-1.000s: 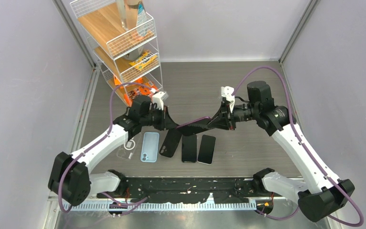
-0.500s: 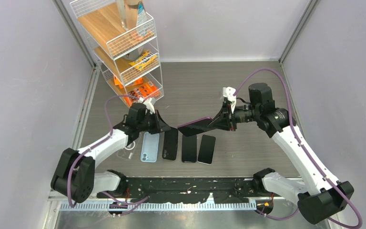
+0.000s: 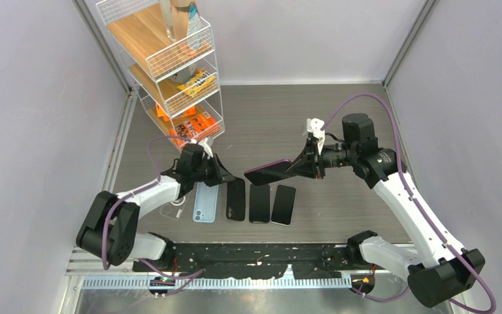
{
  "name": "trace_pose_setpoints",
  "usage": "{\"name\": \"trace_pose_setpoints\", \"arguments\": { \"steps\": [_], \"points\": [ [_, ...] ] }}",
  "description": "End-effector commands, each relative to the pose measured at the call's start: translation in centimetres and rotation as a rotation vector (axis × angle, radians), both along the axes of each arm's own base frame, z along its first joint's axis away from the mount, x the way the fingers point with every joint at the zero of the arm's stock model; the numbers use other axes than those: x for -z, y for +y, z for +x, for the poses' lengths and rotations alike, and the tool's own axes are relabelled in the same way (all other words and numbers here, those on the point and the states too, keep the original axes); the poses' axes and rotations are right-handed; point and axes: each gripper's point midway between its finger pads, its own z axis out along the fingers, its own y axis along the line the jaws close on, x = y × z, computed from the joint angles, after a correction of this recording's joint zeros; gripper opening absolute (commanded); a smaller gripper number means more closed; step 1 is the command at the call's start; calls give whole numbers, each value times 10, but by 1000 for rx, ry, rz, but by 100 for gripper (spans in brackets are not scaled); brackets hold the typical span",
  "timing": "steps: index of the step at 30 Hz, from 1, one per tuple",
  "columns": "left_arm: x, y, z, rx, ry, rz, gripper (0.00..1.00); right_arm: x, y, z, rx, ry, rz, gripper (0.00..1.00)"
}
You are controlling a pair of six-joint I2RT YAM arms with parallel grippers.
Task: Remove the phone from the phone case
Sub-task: Place the phone case at the center of the board.
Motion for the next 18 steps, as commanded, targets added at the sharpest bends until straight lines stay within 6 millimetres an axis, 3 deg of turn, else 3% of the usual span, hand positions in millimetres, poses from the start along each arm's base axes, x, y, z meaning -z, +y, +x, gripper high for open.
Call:
{"name": "trace_pose_setpoints", "arguments": {
  "steps": [1,18],
  "points": [
    [-5,-3,12,-30,-24,-30,7,-22,3,-1,-32,-81,59,5],
    [7,8,18,-50,-14,65,49,-23,4,-3,-32,-74,64,5]
  ]
}}
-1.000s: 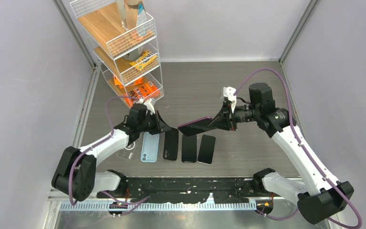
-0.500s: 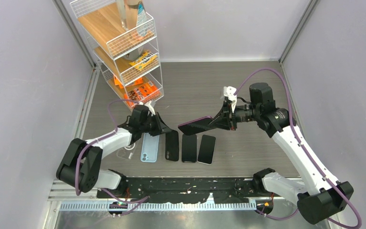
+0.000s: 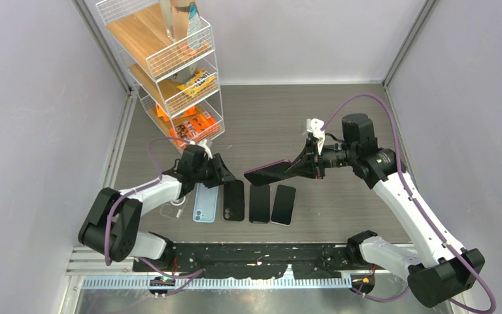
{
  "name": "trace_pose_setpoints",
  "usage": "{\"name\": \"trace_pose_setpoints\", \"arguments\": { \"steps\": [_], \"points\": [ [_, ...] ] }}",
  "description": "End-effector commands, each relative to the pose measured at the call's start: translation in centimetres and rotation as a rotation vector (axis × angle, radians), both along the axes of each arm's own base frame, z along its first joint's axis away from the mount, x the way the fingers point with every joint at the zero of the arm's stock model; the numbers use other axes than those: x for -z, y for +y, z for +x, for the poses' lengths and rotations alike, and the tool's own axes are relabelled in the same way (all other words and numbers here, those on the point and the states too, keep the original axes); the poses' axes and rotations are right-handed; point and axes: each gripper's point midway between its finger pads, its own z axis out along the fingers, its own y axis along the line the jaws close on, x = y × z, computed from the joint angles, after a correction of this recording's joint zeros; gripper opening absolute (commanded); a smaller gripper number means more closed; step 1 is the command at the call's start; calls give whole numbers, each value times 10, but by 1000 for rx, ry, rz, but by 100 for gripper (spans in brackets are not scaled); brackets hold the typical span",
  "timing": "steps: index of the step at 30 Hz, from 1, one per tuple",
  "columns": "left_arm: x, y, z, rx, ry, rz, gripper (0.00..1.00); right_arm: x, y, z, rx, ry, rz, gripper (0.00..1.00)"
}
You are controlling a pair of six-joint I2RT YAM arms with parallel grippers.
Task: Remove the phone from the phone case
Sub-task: Place the phone case at the center of the board, then place the phone at the center of the board.
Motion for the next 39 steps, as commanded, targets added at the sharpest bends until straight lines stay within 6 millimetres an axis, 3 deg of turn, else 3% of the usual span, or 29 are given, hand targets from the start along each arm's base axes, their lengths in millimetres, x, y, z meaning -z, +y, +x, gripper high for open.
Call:
{"name": "trace_pose_setpoints", "arguments": {
  "steps": [1,5,9,14,18,29,35,39],
  "points": [
    [-9,1,15,-3,-44,28,50,-24,3,-2,-27,-82,59,5],
    [-9,4,16,-4,-48,49,55,-24,2,-3,-27,-84,60,5],
    [-17,5,19,-4,-77,54,72,-24,3,-3,-29,-82,62,5],
    [-42,1,28,30,-157,52,86,-23,4,-1,-32,-73,63,5],
    [-75,-6,31,93,-266,26,99,-22,3,0,-27,-83,53,5],
    [-189,-10,20,296,-636,40,100,-14,-13,-2,28,-94,-34,5],
    [-228,-30,-15,540,-800,-39,94,-10,-21,-6,41,-112,-74,5],
    [-240,-39,-36,668,-865,-58,92,-5,-27,-7,53,-123,-114,5]
  ]
}}
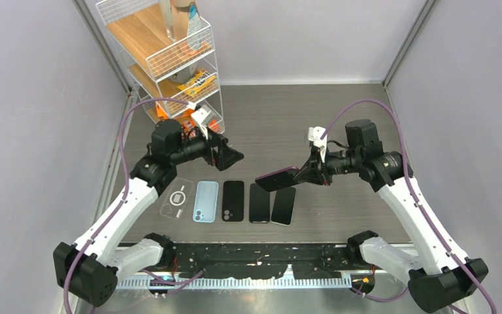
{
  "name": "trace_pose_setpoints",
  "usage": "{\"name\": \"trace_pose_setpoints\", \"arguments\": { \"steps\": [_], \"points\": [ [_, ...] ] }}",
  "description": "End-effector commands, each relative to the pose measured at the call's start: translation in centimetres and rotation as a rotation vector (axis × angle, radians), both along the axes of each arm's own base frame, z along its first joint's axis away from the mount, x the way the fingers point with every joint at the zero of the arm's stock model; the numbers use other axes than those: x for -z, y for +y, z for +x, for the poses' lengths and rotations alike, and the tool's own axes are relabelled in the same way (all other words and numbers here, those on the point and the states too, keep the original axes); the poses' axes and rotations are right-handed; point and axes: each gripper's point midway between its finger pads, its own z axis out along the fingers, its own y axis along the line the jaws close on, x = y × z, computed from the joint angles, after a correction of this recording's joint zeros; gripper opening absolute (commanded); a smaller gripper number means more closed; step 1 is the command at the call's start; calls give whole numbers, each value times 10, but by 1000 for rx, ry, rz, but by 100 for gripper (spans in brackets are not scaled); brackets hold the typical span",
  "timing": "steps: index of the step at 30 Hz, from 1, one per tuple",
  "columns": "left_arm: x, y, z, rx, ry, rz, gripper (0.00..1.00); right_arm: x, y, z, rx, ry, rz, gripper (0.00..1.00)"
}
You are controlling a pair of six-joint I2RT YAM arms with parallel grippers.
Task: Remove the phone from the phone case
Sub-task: Place the phone at the center of the board.
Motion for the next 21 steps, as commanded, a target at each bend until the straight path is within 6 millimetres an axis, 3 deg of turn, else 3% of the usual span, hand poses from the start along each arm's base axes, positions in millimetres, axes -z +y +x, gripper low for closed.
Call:
{"name": "trace_pose_setpoints", "arguments": {
  "steps": [1,8,21],
  "points": [
    [-24,-15,-34,220,-123,16,92,-24,-7,-3,-8,-99,-12,5],
    [-20,-42,-70,439,-194,72,91,-10,-15,-16,-45,-27,-91,5],
    [3,-49,-84,500,-175,104,90,45,-62,-30,-73,165,-404,5]
  ]
}}
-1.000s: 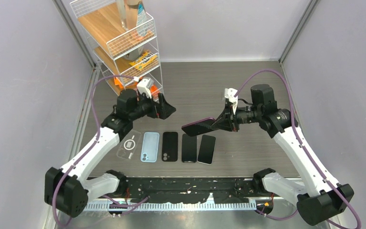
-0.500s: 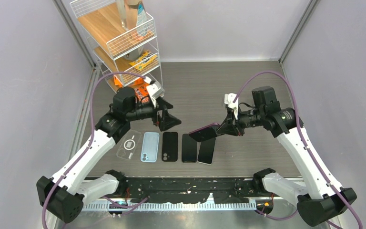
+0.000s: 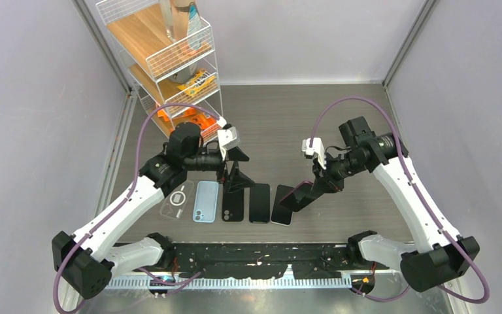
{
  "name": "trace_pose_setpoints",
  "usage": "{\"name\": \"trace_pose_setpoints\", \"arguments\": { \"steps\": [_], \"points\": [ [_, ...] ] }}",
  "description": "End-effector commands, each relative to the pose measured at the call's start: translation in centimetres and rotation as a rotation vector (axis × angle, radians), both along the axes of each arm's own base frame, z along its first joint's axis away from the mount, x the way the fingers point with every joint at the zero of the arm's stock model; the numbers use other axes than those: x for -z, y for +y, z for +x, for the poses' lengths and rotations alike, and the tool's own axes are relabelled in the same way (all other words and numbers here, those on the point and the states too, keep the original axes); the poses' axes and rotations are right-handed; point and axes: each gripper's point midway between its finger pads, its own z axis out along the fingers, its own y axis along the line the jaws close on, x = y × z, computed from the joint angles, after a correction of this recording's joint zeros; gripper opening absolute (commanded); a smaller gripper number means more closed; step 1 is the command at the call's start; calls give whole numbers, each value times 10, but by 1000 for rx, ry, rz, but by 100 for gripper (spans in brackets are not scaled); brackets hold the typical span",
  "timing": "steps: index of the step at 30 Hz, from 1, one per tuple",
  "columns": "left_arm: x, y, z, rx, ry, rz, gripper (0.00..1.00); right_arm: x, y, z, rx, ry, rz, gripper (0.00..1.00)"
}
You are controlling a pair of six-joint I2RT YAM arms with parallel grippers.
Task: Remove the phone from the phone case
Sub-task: Place the phone at the center of the board.
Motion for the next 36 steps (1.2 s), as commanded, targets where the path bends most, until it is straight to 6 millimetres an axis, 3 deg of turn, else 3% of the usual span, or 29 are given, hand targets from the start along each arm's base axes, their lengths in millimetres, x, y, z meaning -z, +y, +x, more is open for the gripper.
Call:
{"name": "trace_pose_setpoints", "arguments": {
  "steps": [1,11,19,27,36],
  "points": [
    [-2,-1,-8,39,-34,-10,90,13,-22,-8,-33,46,-106,6],
    [9,0,-6,22,-23,11,90,55,-55,-9,-92,240,-236,5],
    [15,2,-5,9,-15,26,90,82,-55,0,-145,380,-251,5],
    [18,2,-3,10,-12,33,90,100,-52,27,-140,425,-260,6],
    [22,1,-4,19,-1,38,90,129,-58,64,-119,432,-342,18]
  ]
}}
